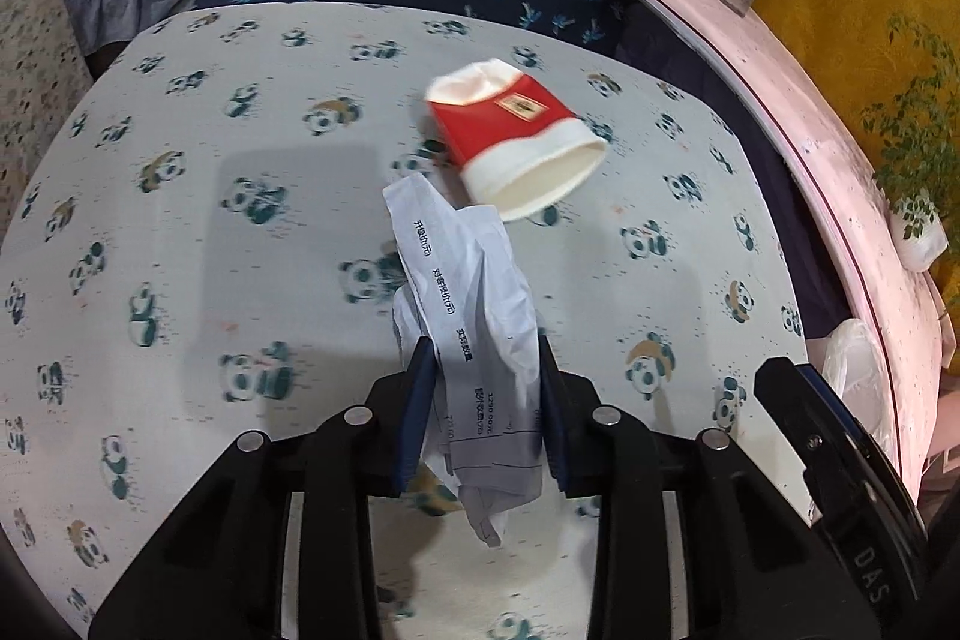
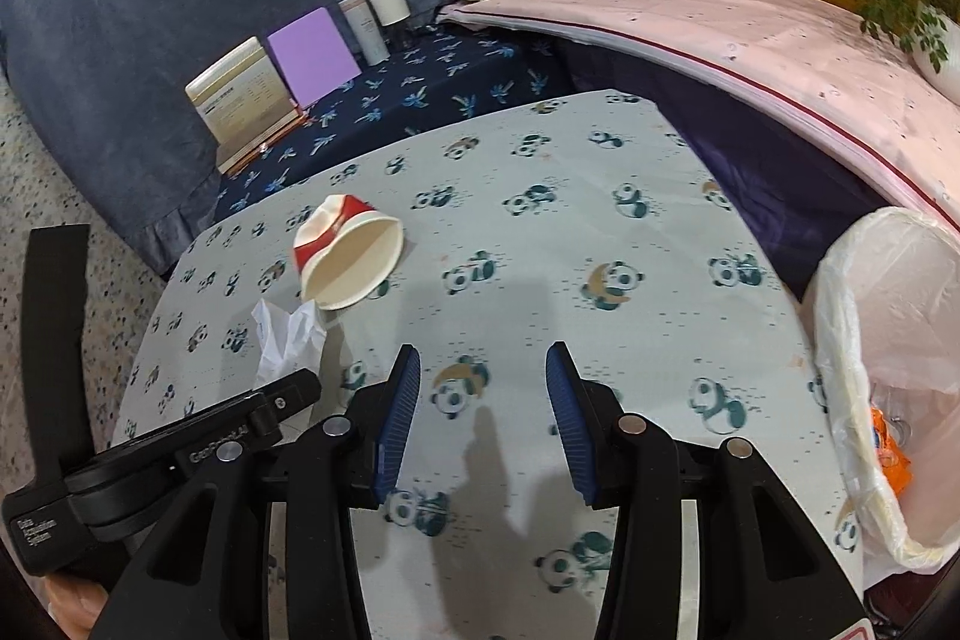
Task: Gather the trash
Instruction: 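Grasp the white paper with the left tool while the right tool grasps the red-and-white cup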
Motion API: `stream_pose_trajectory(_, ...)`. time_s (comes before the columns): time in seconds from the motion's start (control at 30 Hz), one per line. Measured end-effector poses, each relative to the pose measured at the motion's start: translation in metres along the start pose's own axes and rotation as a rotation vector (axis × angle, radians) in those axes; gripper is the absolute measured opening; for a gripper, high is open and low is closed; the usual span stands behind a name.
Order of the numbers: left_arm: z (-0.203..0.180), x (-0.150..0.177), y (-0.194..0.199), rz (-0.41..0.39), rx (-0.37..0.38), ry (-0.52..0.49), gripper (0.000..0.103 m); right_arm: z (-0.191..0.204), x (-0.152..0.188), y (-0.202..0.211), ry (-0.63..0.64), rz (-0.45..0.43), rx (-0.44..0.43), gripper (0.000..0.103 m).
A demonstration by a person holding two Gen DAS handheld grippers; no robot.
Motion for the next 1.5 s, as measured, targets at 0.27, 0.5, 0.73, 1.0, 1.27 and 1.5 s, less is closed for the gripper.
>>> stream_pose_trajectory(0.27, 0.054, -0.008, 0.014, -0.030, -0.035, 0.063, 0.031, 0.043, -0.008, -0.026, 0.057, 0.036, -0.037, 0.043)
stream_pose_trajectory(0.5, 0.081, -0.023, 0.018, -0.063, -0.092, 0.077, 0.031, 0.074, -0.023, -0.050, 0.099, 0.050, -0.055, 0.043)
stream_pose_trajectory(0.73, 0.094, -0.038, 0.012, -0.073, -0.124, 0.077, 0.031, 0.091, -0.042, -0.071, 0.107, 0.059, -0.072, 0.043)
stream_pose_trajectory(1.0, 0.100, -0.051, 0.003, -0.071, -0.127, 0.072, 0.031, 0.102, -0.053, -0.093, 0.100, 0.079, -0.092, 0.043)
stream_pose_trajectory(1.27, 0.103, -0.061, -0.009, -0.057, -0.120, 0.081, 0.031, 0.110, -0.058, -0.113, 0.107, 0.102, -0.109, 0.041)
stream_pose_trajectory(1.5, 0.098, -0.058, -0.013, -0.052, -0.115, 0.070, 0.031, 0.110, -0.057, -0.118, 0.105, 0.109, -0.120, 0.015)
Point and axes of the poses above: each gripper's, at about its wrist camera, not at the fingertips, and y roughly against the way its jaws point, z to its left, x to its underside, the point moved 5 cm from there along -y, roughly the way its jaws point, and after that the axes turned 12 degrees about z, right-handed, at the moved point
